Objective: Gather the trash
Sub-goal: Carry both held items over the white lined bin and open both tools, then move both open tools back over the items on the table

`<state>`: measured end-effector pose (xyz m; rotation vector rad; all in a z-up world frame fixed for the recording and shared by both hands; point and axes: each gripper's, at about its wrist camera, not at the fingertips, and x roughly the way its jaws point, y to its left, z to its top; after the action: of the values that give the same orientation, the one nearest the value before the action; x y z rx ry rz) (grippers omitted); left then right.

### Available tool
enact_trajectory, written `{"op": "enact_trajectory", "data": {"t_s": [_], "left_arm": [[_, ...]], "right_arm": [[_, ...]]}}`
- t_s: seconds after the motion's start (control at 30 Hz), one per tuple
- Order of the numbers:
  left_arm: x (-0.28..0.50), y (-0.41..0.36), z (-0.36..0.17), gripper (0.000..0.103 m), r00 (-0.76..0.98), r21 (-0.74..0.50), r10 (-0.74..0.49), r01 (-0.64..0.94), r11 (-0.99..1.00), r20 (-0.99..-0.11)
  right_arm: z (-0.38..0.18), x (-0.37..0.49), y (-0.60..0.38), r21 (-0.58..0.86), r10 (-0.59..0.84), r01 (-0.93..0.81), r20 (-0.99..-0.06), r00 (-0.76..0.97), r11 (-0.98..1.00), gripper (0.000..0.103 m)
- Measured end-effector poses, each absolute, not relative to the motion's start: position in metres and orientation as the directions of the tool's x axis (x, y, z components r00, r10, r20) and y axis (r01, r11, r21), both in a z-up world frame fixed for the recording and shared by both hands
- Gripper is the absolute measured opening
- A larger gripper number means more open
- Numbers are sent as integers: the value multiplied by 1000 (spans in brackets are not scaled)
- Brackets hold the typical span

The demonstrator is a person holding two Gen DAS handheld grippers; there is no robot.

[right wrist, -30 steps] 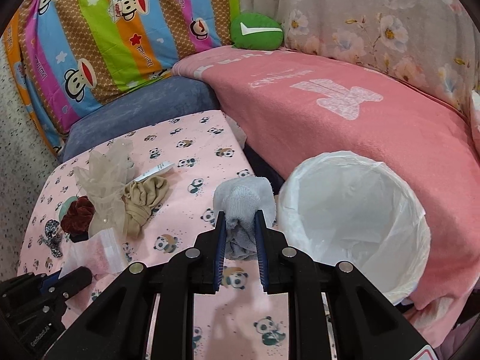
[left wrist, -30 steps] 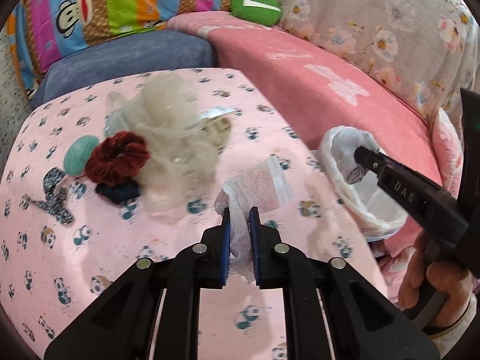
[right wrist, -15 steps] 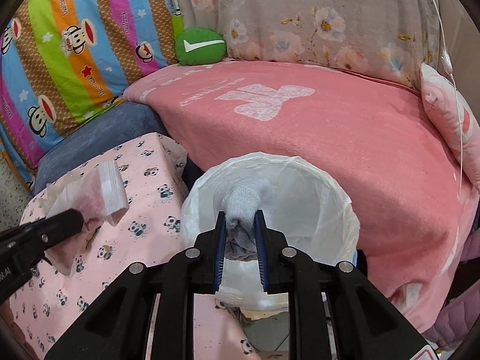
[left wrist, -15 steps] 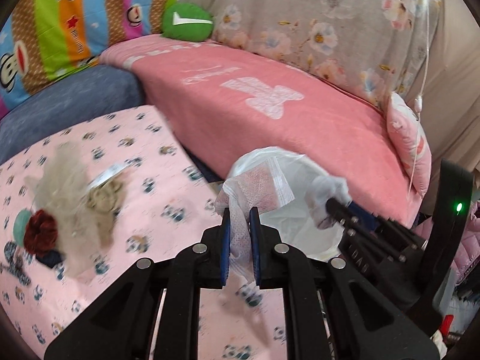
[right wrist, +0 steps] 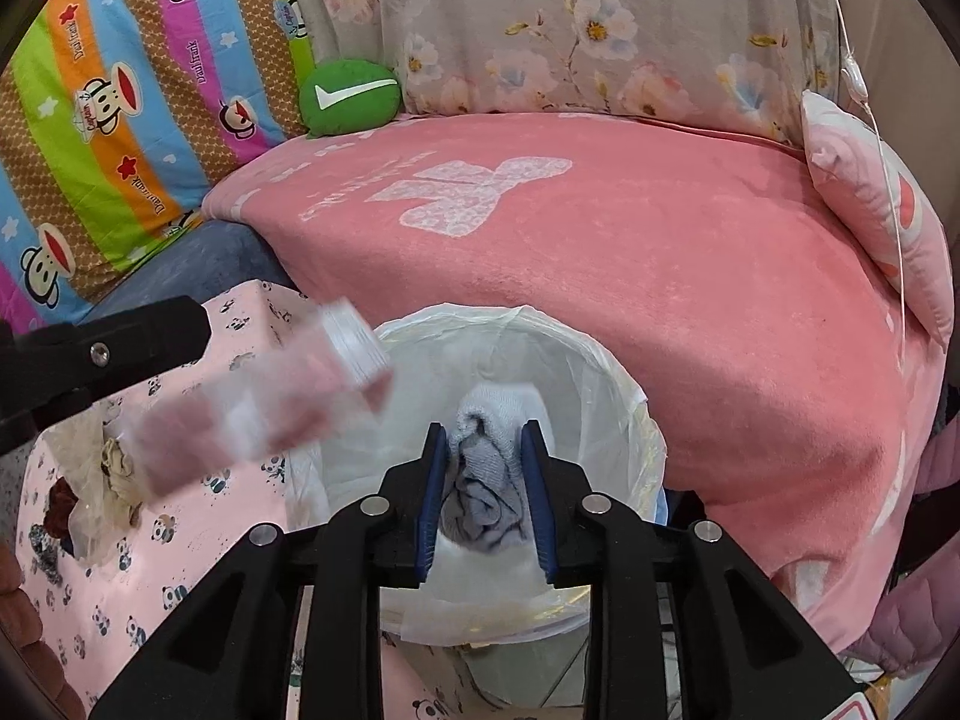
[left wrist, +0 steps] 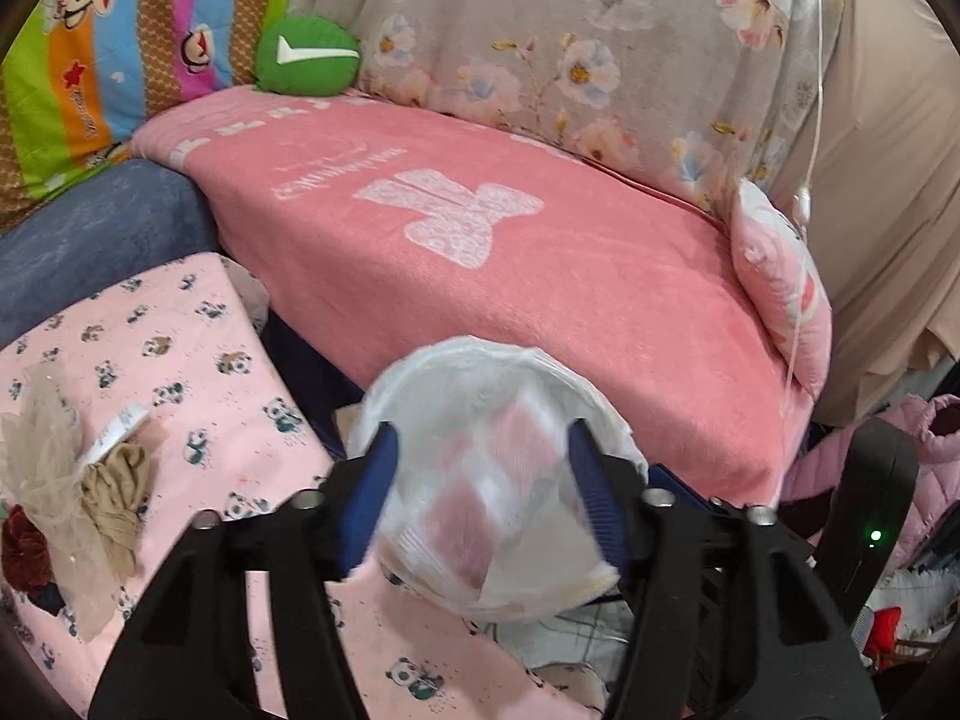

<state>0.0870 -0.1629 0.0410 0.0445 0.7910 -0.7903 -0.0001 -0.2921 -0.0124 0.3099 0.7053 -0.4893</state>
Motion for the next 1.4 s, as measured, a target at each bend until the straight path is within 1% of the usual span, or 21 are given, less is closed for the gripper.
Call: {"op": "enact_trajectory", "data": {"t_s": [0.03,0.1,0.23,0.43,0.7,0.8,0.93,1.4], "left_arm": [[88,-161,41,59,445,-238,-613,648,724,-653],[91,-156,40,60,461,-224,-593,632,742,-660],[98,-142,36,60,499,-204,-548,587,784,-671],[101,-113,31,60,533,-208,-509,525,826,-676],[100,-75,25,61,573,-195,-452,454,870,-684],[100,-57,22,67,592,-187,-422,417,889,-687],[103,-30,18,72,615,-181,-377,358,916,-693],[119,81,-11,73,638,-181,-221,129,975,-738]], "right_arm": [[-12,1,-292,110,-323,527,-680,658,843,38],[-11,1,-290,107,-328,528,-676,660,842,43],[-8,3,-283,100,-323,517,-675,664,850,50],[-4,8,-263,80,-312,483,-670,674,872,57],[-1,18,-227,58,-271,415,-673,688,908,59],[0,21,-213,51,-257,389,-673,693,920,59],[2,26,-196,47,-235,358,-674,701,933,59],[2,50,-122,18,-145,216,-686,713,976,59]]}}
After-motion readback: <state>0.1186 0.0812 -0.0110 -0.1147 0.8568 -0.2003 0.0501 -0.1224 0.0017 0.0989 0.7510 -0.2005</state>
